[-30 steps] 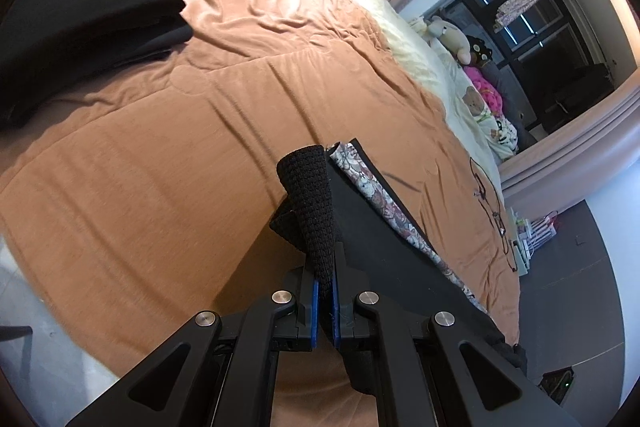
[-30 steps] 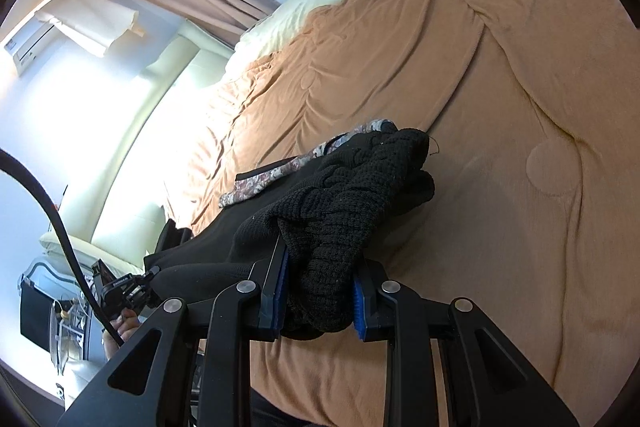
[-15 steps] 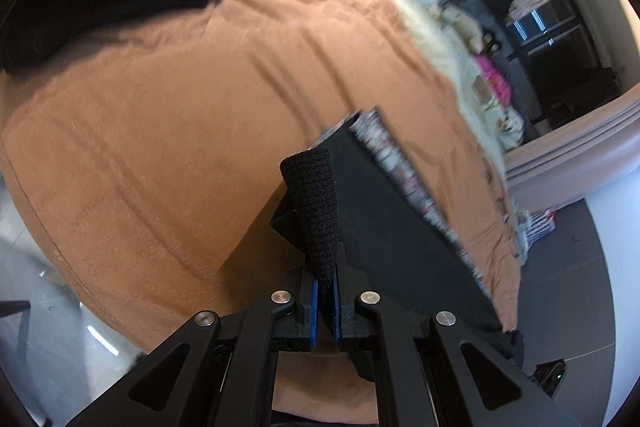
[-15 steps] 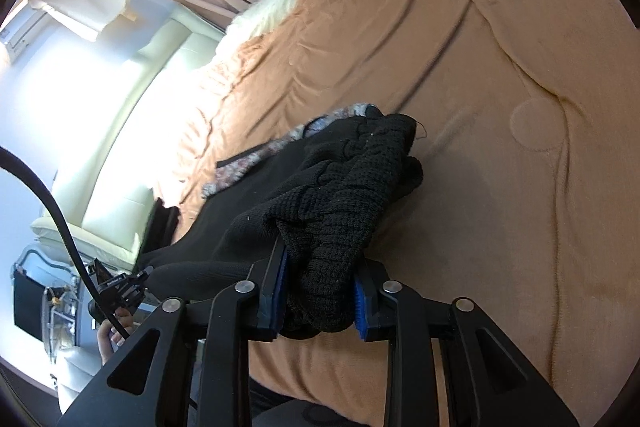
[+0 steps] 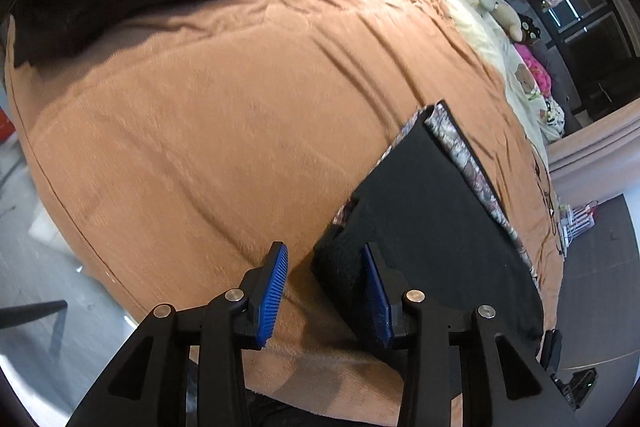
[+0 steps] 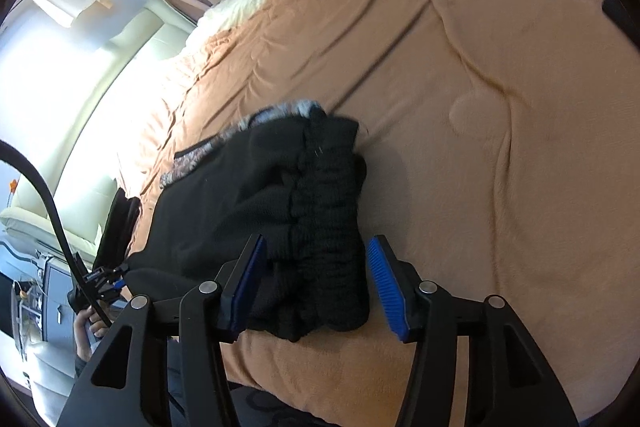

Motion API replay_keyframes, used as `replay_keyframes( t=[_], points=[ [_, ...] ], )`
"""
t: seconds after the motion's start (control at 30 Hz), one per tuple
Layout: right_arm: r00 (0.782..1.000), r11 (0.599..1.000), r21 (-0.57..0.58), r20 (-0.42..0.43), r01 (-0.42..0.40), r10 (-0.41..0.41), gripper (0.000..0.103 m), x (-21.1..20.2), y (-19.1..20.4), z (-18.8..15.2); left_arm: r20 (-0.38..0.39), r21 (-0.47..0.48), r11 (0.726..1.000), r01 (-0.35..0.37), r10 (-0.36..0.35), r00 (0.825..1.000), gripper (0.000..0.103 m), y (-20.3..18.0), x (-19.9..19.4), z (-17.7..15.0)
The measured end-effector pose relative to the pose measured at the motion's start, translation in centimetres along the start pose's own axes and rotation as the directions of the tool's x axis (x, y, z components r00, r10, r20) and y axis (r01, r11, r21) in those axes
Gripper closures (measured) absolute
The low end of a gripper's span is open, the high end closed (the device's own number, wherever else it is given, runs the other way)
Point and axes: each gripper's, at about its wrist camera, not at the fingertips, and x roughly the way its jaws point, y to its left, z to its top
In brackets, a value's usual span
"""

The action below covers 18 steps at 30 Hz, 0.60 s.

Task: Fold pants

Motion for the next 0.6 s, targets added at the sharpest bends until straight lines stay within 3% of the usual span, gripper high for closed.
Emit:
replay_keyframes(
  t=[0.13,0.23,0.37,0.6],
  points=[
    [1.000,0.997,-0.073,0.027,0.014,-0.012,0.050,-1.0,2.0,1.0,0.025,0.034,0.999,0.010,-0.011,1.000,0.061,-1.4,-0.7,1.2],
    [0.999,0.993,-0.116,0.045,0.018,-0.013,0.036,-1.0,3.9,1.7,0.031,0.062,0.998,0.025,-0.027,0.999,0.061,-2.7,-0.9,2.3],
    [0.999,0.987,-0.161,0.051,0.027,-0.019,0.035,0.0,5.9,2.4,0.034,0.094,0.995,0.038,-0.042,0.999,0.050,-5.0,-0.4,3.7],
    [0.999,0.991,-0.129,0.026,0.025,-0.022,0.035,3.5,6.0,3.6,-0.017,0.154,0.986,0.067,-0.065,0.998,0.049,-10.4,3.3,5.6]
  ],
)
